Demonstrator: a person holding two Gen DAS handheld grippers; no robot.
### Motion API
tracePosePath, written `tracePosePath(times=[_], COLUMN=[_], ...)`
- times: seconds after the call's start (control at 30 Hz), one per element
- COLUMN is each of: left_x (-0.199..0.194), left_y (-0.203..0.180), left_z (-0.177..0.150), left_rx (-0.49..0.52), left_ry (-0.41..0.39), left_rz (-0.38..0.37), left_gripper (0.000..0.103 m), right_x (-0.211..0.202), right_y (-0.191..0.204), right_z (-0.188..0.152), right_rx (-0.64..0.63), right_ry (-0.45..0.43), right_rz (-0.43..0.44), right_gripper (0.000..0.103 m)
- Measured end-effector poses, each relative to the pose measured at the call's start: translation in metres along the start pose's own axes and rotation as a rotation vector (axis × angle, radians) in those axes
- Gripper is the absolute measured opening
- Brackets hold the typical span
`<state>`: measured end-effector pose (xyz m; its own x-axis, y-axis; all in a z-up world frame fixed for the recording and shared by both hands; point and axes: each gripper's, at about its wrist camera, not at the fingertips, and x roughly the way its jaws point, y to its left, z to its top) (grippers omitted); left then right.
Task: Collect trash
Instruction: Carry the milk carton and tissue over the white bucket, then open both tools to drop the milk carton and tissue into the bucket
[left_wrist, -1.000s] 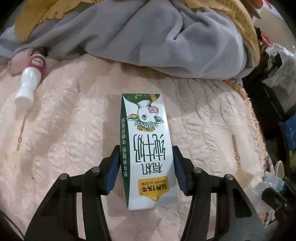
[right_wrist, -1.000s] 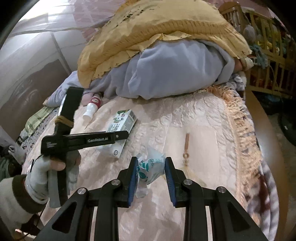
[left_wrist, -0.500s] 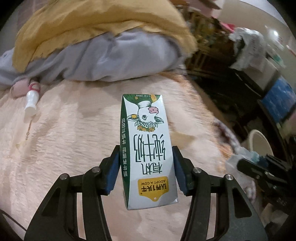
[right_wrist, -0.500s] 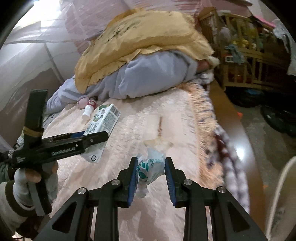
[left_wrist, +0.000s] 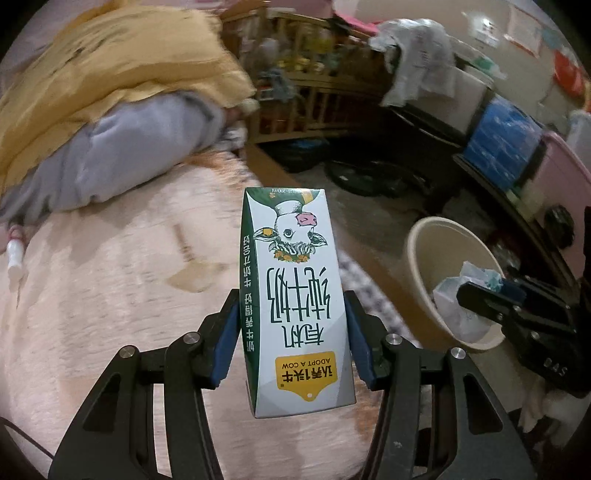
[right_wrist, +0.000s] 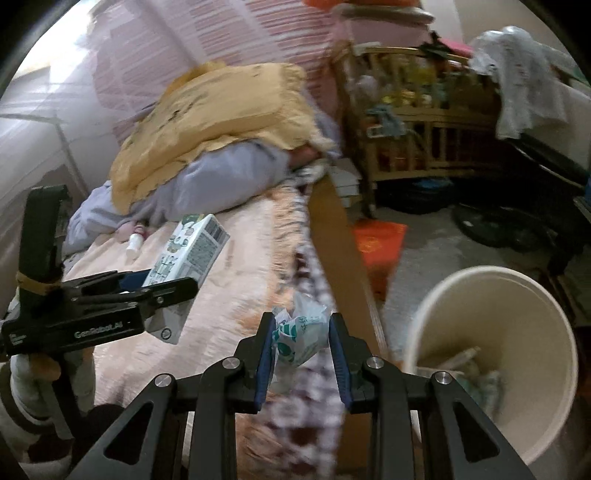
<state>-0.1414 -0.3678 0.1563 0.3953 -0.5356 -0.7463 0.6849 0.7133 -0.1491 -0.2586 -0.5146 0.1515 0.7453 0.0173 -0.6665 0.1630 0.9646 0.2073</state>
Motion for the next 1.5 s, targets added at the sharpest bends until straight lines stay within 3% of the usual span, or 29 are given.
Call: tracePosePath(times=[0.37, 0.97, 1.5], left_x=[0.019, 0.078, 0.113], left_y=[-0.071, -0.156, -0.176], left_z=[0.008, 0.023, 0.023], left_rx=[0.077, 0.105, 0.094], left_ry=[0.014, 0.094, 0.118], left_rz=[-0.053, -0.188, -0.252], left_gripper=[0.052, 0.052, 0.053], right_x=[-0.03, -0.04, -0.037], right_y=[-0.065, -0.156, -0.181], right_z=[-0.021, -0.037, -0.044], right_rx=[0.093, 0.262, 0.333], right_ry=[-0.014, -0.038, -0.017], right_rz=[-0.081, -0.235, -0.252], right_gripper=[0.028, 0.028, 0.028])
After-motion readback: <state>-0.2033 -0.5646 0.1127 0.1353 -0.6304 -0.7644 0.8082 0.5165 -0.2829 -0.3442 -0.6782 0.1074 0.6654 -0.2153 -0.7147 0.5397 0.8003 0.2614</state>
